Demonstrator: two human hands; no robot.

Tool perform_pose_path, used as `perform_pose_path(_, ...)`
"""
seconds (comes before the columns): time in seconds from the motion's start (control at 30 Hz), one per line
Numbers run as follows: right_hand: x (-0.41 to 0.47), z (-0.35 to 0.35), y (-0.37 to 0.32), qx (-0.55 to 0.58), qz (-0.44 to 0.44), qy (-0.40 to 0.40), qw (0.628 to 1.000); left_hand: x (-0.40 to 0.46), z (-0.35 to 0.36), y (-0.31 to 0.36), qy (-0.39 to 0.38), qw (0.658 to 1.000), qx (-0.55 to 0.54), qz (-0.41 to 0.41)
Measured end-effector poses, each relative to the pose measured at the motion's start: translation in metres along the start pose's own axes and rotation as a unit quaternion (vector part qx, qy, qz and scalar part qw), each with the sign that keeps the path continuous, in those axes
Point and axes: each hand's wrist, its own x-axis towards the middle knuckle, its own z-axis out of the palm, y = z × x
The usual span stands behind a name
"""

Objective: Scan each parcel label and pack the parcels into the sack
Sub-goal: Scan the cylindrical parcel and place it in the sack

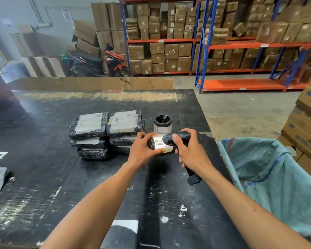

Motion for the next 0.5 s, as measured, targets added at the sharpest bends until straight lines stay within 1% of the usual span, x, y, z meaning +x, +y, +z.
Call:
perform_pose_path(0.23,0.000,0.002,-0.010,0.018,-0.003,0.013,1.000,-0.003,0.000,0.004,0.001,1.000,0.002,0.011)
perform_pose_path(0.5,-0.003,0.008,-0.013,-0.014,-0.007,0.001,1.000,-0.003,0.000,0.003,0.007,1.000,-0.006,0.009)
